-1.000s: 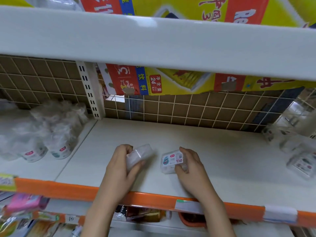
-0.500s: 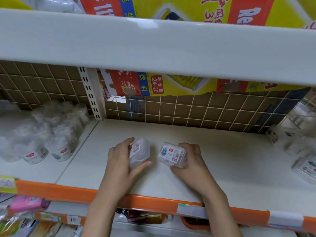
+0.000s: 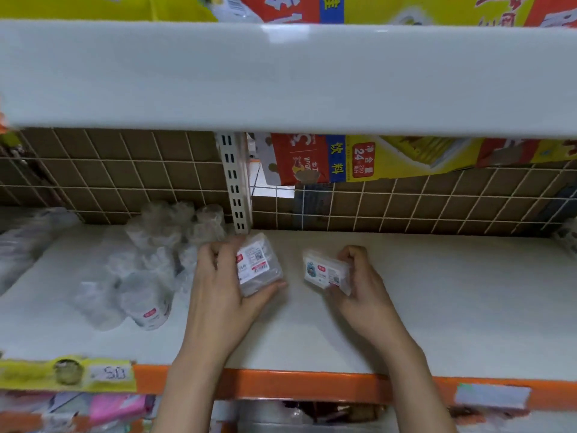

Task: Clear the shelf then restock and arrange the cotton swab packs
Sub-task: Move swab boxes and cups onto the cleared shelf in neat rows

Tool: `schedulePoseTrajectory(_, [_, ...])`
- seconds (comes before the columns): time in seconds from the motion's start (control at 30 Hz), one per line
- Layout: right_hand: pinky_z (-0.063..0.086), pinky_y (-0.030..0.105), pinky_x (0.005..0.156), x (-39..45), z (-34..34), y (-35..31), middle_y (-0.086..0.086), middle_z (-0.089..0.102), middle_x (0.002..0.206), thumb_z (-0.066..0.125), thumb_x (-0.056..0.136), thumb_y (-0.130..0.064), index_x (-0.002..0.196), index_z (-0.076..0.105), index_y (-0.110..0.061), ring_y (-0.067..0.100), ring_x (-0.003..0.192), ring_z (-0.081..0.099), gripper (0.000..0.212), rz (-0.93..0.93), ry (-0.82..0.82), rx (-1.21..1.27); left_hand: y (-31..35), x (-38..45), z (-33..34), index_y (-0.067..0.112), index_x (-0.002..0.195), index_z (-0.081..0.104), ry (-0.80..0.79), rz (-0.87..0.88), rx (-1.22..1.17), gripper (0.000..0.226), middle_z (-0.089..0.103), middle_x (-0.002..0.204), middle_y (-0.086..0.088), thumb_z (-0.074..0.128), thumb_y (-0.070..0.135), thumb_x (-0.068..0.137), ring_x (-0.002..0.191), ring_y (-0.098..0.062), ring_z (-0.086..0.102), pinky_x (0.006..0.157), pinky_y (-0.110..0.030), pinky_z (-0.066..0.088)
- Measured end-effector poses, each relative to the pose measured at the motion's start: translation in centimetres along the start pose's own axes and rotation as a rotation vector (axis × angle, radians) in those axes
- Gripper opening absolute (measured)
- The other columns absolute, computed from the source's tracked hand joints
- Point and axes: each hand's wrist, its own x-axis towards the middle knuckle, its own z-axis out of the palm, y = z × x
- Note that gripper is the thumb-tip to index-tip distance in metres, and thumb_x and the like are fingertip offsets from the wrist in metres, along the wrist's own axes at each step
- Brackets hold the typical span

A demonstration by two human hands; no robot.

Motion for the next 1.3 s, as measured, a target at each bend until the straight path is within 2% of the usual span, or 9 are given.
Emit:
schedulePoseTrajectory(0.17, [0.036, 0.001, 0.077, 0.1, 5.7, -5.1, -0.010, 0.054, 0.113, 0.063, 0.087, -0.010, 0.112, 0.042, -0.033, -0.001, 0.098, 0.050, 0.040, -0.073, 0.135, 0.032, -5.8, 1.2, -4.7, 0.018, 0.122, 0.044, 0.016, 0.022, 0.069, 0.074, 0.047, 0.107, -0.016, 0.058, 0.061, 0.063, 0.095, -0.034, 0.051, 0.077, -0.036, 0.043])
schedulePoseTrajectory(0.27, [0.042, 0.010, 0.079, 0.1, 7.4, -7.6, -0.015, 0.057, 0.109, 0.064, 0.087, -0.018, 0.111, 0.046, -0.036, 0.000, 0.097, 0.053, 0.035, -0.107, 0.146, 0.017, -8.5, 1.7, -6.5, 0.012, 0.121, 0.053, 0.018, -0.043, 0.123, 0.075, 0.052, 0.110, -0.019, 0.053, 0.059, 0.063, 0.098, -0.040, 0.050, 0.080, -0.045, 0.044])
schedulePoseTrajectory(0.37, [0.046, 0.018, 0.078, 0.3, 8.3, -9.0, -0.011, 0.057, 0.108, 0.063, 0.088, -0.019, 0.108, 0.044, -0.033, 0.006, 0.097, 0.056, 0.030, -0.093, 0.137, -0.021, -10.6, 1.7, -7.6, 0.012, 0.120, 0.056, -0.008, -0.027, 0.231, 0.073, 0.057, 0.110, -0.018, 0.051, 0.058, 0.064, 0.098, -0.036, 0.046, 0.076, -0.043, 0.042])
schedulePoseTrajectory(0.6, [0.029, -0.004, 0.078, 1.4, 10.1, -10.0, -0.006, 0.046, 0.114, 0.062, 0.081, -0.003, 0.127, 0.050, -0.016, 0.002, 0.097, 0.045, 0.049, -0.124, 0.080, -0.105, -12.7, 1.0, -8.9, 0.012, 0.120, 0.056, -0.012, -0.050, 0.265, 0.070, 0.058, 0.111, -0.015, 0.051, 0.057, 0.065, 0.102, -0.029, 0.040, 0.076, -0.042, 0.041])
schedulePoseTrajectory(0.7, [0.033, -0.001, 0.073, 1.8, 10.7, -10.6, -0.006, 0.047, 0.100, 0.056, 0.072, -0.007, 0.110, 0.064, -0.016, 0.003, 0.082, 0.047, 0.039, -0.183, 0.084, -0.100, -13.1, 1.1, -9.3, 0.011, 0.119, 0.056, 0.011, -0.037, 0.266, 0.070, 0.057, 0.110, -0.015, 0.052, 0.054, 0.065, 0.102, -0.029, 0.041, 0.077, -0.041, 0.041])
schedulePoseTrajectory(0.8, [0.038, 0.007, 0.072, 2.1, 11.3, -11.1, -0.006, 0.051, 0.096, 0.051, 0.065, -0.008, 0.097, 0.067, -0.015, 0.005, 0.083, 0.050, 0.036, -0.243, 0.125, -0.130, -13.6, 1.2, -9.8, 0.009, 0.120, 0.056, 0.036, -0.037, 0.266, 0.070, 0.055, 0.112, -0.016, 0.052, 0.052, 0.065, 0.103, -0.031, 0.040, 0.079, -0.039, 0.037])
schedulePoseTrajectory(0.93, [0.045, 0.032, 0.072, 3.1, 13.0, -12.6, 0.000, 0.059, 0.094, 0.050, 0.061, -0.003, 0.090, 0.066, -0.014, 0.020, 0.088, 0.055, 0.035, -0.324, 0.198, -0.227, -15.7, 1.7, -10.9, 0.009, 0.120, 0.057, 0.070, -0.025, 0.257, 0.069, 0.055, 0.111, -0.016, 0.054, 0.051, 0.064, 0.103, -0.031, 0.041, 0.082, -0.036, 0.032])
schedulePoseTrajectory(1.0, [0.046, 0.038, 0.073, 3.6, 14.5, -13.9, 0.002, 0.058, 0.094, 0.050, 0.060, -0.001, 0.090, 0.065, -0.013, 0.024, 0.088, 0.056, 0.036, -0.342, 0.211, -0.235, -17.2, 2.1, -11.7, 0.010, 0.119, 0.056, 0.076, -0.021, 0.250, 0.069, 0.056, 0.109, -0.016, 0.055, 0.052, 0.064, 0.100, -0.032, 0.043, 0.081, -0.038, 0.034])
schedulePoseTrajectory(1.3, [0.037, 0.033, 0.074, 4.9, 26.7, -22.7, 0.010, 0.054, 0.097, 0.034, 0.066, -0.022, 0.100, 0.058, -0.006, 0.022, 0.088, 0.047, 0.045, -0.308, 0.139, -0.134, -29.0, 4.2, -19.4, 0.007, 0.115, 0.059, 0.003, 0.008, 0.282, 0.067, 0.057, 0.108, -0.019, 0.056, 0.052, 0.065, 0.097, -0.040, 0.051, 0.084, -0.038, 0.032])
